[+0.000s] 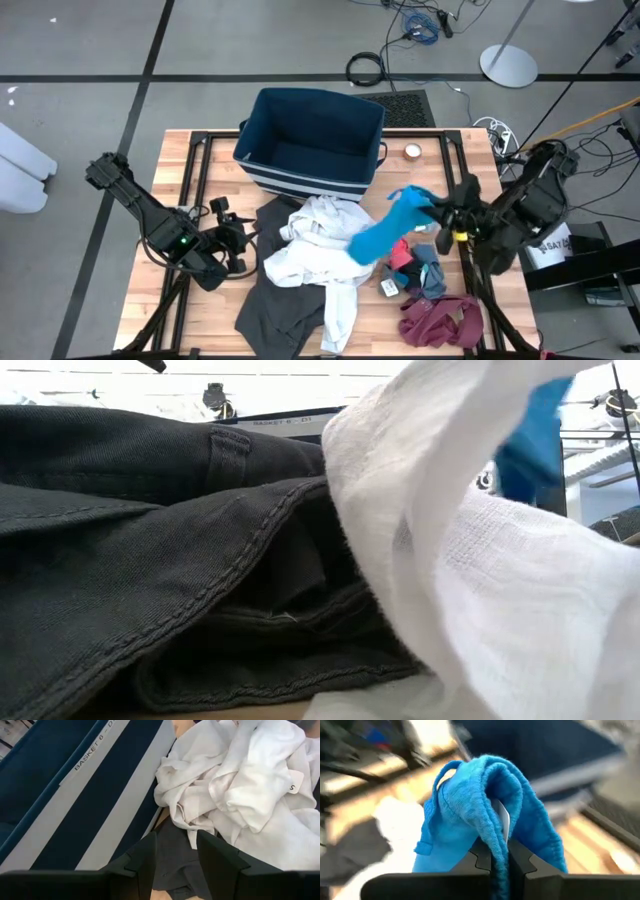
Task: Sort clothes
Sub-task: Move the blue short to the right of the table, then move the white sock to the right of the table
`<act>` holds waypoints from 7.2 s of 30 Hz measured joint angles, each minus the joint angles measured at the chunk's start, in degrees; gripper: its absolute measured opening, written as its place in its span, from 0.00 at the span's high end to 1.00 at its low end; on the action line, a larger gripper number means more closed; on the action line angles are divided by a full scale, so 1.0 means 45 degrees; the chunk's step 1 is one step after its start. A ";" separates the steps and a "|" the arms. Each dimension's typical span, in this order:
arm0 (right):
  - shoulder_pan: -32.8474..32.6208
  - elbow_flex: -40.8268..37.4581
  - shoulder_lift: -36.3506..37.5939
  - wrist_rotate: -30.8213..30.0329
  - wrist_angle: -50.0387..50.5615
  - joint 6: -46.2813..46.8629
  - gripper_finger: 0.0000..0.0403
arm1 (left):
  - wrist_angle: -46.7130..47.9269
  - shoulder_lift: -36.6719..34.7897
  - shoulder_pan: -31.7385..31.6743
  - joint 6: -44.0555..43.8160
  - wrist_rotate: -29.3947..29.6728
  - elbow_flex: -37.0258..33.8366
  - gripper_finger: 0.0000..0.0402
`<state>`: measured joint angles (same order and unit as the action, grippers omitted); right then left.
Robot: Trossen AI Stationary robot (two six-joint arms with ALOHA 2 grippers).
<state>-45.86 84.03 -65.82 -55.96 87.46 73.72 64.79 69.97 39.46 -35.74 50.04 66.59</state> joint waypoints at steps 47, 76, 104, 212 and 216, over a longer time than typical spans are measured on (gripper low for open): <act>1.4006 -0.7617 0.2021 0.9703 -0.7718 -0.9248 0.98 | -0.0304 0.0000 -0.0073 0.0368 0.0588 0.0000 0.63; 1.6037 -0.9030 -0.0628 0.9698 -0.8268 -0.8929 0.63 | -0.0530 0.0000 -0.0073 0.0354 0.0307 0.0000 0.63; 1.2903 -0.2565 0.0210 0.9778 -0.3638 -0.7812 0.52 | -0.2434 0.1286 -0.0073 0.0383 -0.1501 -0.0877 0.63; 0.3378 -0.8359 -0.2654 0.6163 -2.5555 -1.5276 0.52 | -0.6721 0.4124 -0.3109 1.0811 -0.8119 0.4624 1.00; 0.3637 -0.8360 -0.2875 0.7152 -2.5913 -1.5031 0.52 | -0.6721 0.4124 -0.3109 1.0811 -0.8121 0.4624 1.00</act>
<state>-29.49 46.41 -78.76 -23.77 -29.15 6.08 34.54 88.53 25.47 12.91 13.50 87.39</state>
